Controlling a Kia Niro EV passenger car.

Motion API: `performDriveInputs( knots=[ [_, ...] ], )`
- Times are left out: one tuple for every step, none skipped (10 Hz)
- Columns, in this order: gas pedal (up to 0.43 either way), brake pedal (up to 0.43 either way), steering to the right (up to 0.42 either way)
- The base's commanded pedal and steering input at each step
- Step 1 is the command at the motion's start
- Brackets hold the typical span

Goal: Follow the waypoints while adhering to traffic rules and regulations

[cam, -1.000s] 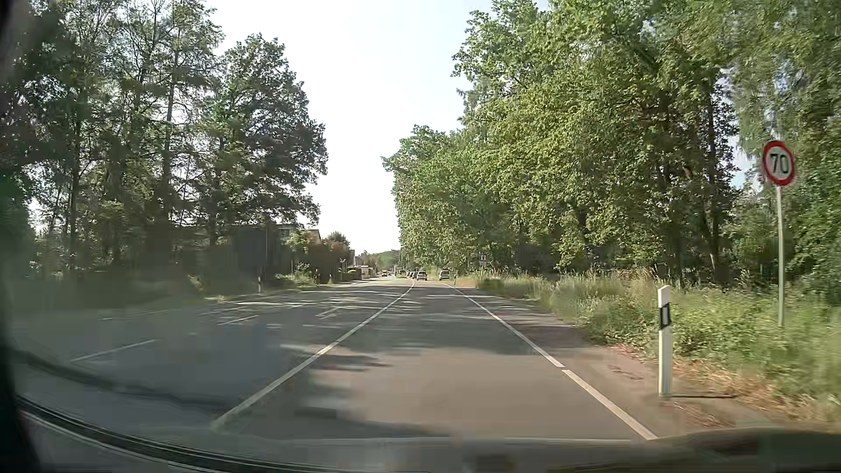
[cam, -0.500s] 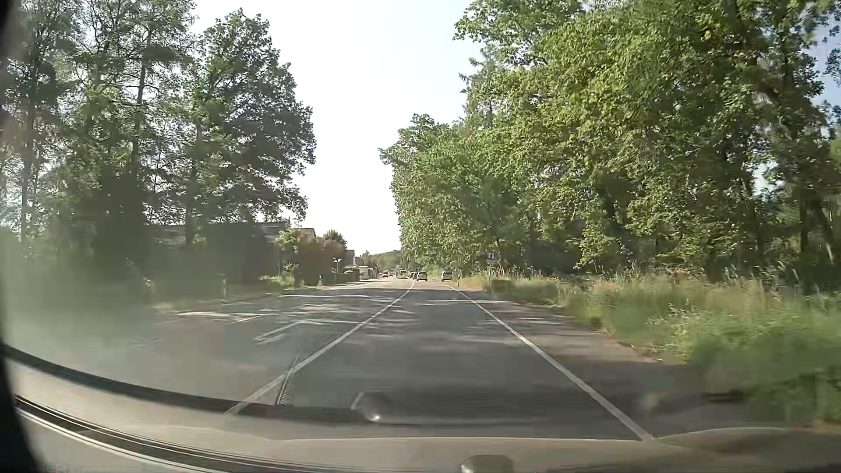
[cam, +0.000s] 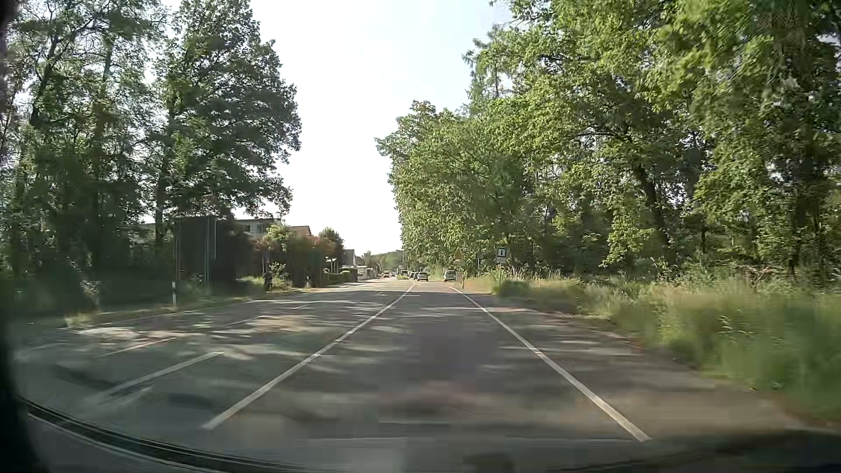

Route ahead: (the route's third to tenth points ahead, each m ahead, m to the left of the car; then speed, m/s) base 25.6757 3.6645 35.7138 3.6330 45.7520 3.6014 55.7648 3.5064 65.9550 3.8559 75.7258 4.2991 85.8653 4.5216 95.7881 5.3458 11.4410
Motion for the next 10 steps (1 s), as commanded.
performDriveInputs(
  knots=[
    [0.028, 0.03, -0.005],
    [0.028, 0.03, -0.005],
    [0.028, 0.03, -0.005],
    [0.028, 0.03, -0.005],
    [0.028, 0.03, -0.005],
    [0.028, 0.03, -0.005],
    [0.028, 0.03, -0.006],
    [0.028, 0.03, -0.006],
    [0.028, 0.03, -0.006],
    [0.028, 0.03, -0.006]
  ],
)
